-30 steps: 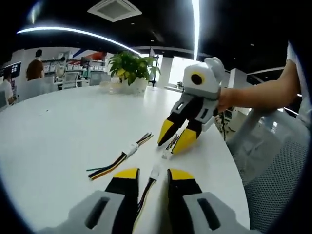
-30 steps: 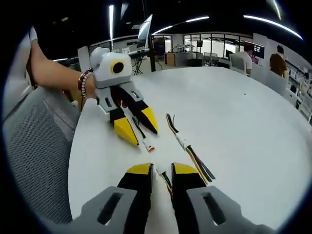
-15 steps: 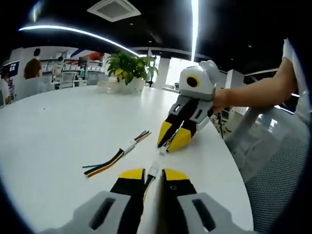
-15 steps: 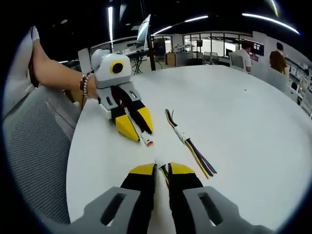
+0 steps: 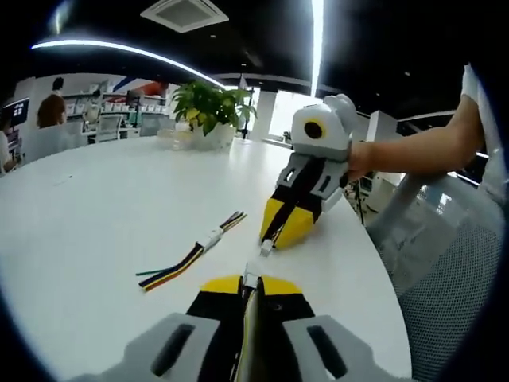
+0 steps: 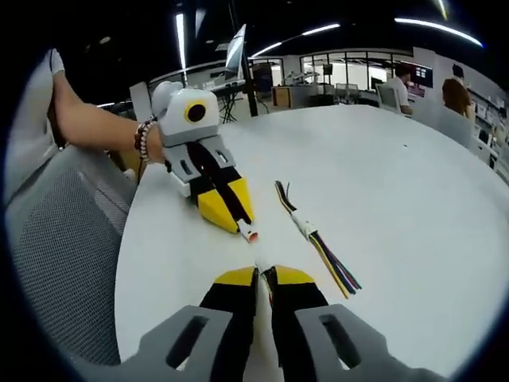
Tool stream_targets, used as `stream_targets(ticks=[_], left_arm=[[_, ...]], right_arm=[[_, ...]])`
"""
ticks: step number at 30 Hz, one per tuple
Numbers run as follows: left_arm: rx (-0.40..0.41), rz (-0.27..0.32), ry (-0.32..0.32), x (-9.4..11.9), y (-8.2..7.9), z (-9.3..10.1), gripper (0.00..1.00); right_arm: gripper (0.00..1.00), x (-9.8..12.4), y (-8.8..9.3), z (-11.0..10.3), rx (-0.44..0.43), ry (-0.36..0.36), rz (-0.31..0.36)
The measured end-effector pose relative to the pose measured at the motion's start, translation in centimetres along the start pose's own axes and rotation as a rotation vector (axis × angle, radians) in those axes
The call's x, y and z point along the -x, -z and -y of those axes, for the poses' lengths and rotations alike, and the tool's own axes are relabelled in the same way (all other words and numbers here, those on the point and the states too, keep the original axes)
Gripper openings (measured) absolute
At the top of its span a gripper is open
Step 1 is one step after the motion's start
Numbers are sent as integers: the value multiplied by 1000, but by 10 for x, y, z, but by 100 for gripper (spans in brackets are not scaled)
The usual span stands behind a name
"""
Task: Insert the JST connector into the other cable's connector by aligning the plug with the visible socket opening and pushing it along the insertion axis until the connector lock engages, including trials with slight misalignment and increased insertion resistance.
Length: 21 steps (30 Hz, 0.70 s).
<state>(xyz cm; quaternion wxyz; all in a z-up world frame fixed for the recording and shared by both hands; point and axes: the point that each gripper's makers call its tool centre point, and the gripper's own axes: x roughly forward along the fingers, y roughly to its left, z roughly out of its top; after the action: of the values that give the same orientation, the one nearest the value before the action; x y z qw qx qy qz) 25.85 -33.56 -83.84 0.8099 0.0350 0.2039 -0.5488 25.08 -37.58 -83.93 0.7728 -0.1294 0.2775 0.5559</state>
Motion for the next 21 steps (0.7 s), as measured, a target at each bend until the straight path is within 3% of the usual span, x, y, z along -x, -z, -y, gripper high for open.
stream_targets(ticks=[2, 12, 21], left_arm=[[-1, -29, -20, 2, -1, -4, 0], [-52, -7, -23, 5, -20, -3, 0], [-92, -27, -4, 0, -21, 4, 0]], right_arm=[[4, 2, -7, 2, 22, 10, 12], [4, 3, -32, 1, 149, 52, 26], [3, 1, -34, -2, 192, 46, 8]])
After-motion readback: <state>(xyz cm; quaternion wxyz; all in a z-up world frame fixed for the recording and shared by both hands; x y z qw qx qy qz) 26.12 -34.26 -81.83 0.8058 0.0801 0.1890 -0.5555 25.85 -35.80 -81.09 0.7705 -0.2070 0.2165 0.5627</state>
